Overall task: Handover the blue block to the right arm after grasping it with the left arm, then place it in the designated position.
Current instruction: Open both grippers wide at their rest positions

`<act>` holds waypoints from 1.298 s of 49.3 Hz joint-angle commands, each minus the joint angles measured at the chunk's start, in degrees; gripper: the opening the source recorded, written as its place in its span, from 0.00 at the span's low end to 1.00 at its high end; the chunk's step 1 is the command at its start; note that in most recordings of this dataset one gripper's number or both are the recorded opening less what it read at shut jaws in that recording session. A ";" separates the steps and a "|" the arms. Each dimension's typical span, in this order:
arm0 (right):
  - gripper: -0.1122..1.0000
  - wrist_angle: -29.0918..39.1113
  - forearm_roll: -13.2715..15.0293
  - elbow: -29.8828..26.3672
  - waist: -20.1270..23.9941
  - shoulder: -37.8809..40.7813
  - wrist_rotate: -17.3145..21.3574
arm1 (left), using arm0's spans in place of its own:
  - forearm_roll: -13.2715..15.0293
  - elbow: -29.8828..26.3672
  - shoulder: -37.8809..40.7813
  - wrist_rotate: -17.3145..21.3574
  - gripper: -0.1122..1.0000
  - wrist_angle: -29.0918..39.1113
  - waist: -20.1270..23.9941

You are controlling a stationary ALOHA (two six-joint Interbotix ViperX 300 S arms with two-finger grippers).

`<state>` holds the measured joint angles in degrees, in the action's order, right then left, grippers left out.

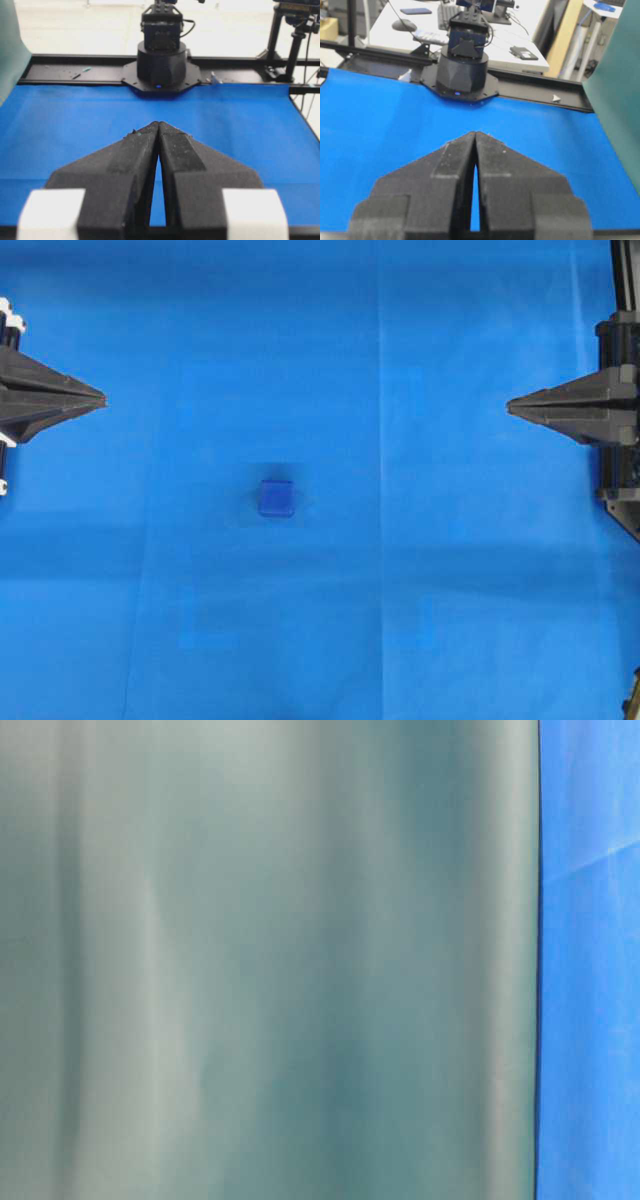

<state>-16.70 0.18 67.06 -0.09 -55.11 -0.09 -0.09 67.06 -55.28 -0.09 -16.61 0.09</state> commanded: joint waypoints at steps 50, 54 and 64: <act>0.85 2.90 -0.53 -3.34 -0.53 1.76 2.72 | -0.18 -1.05 -0.44 0.00 0.89 1.58 -0.35; 0.96 2.90 -0.53 -3.43 -0.44 1.76 2.72 | -0.26 -1.05 -0.44 0.00 0.93 1.67 -0.26; 0.96 2.90 -0.53 -3.60 -0.44 1.76 2.72 | -0.18 -1.05 -0.35 -0.35 0.93 1.58 -0.26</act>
<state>-13.62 -0.18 65.04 -0.44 -53.70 2.46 -0.18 67.06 -55.99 -0.35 -14.68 -0.18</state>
